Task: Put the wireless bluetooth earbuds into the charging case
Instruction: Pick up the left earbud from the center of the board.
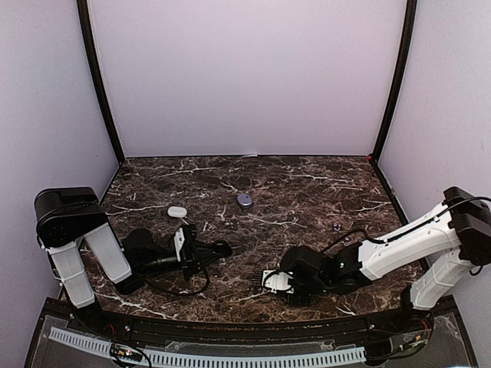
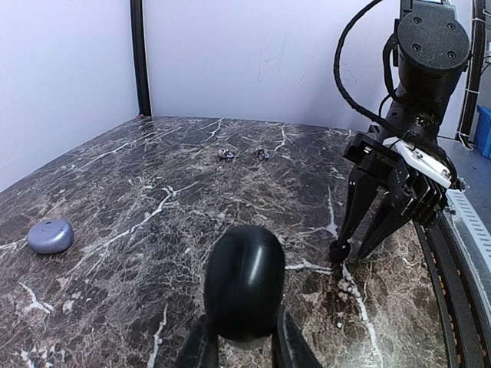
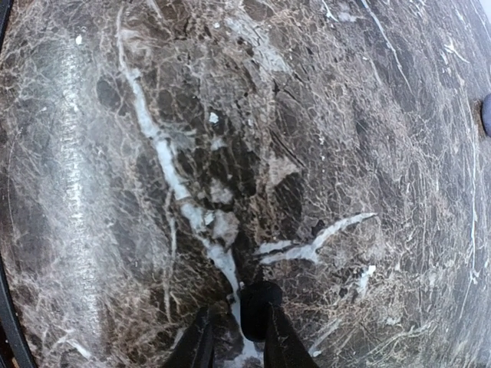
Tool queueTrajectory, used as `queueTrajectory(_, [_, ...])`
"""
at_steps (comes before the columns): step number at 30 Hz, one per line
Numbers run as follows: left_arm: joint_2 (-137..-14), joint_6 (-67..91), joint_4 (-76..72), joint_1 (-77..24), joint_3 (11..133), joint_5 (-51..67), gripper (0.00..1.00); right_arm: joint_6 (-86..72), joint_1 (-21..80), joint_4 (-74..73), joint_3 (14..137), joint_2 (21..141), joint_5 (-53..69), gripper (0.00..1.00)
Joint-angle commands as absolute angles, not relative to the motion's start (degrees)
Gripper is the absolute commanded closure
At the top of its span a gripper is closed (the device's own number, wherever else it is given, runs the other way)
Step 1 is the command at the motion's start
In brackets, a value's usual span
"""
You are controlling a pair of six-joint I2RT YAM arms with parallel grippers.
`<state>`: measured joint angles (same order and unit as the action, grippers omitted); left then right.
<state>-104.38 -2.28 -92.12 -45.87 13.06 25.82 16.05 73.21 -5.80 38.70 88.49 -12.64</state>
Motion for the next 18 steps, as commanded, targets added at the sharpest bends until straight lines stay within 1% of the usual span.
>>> queueTrajectory(1, [-104.50, -1.74, -103.97, -45.53, 12.83, 25.93, 0.83, 16.44, 72.00, -5.49, 38.30, 87.50, -12.47, 0.77])
queueTrajectory(5, [-104.50, -1.67, -104.02, -45.53, 12.83, 25.93, 0.83, 16.52, 71.46, -5.39, 38.21, 87.44, -13.10, 0.78])
queueTrajectory(13, [-104.50, -1.59, -104.15, -45.53, 12.74, 25.93, 0.83, 17.20, 70.71, -4.97, 38.44, 87.28, -13.99, 0.85])
queueTrajectory(18, [-104.50, -1.59, -104.24, -45.53, 12.70, 25.97, 0.83, 17.90, 70.19, -4.65, 38.46, 86.93, -14.44, 0.91])
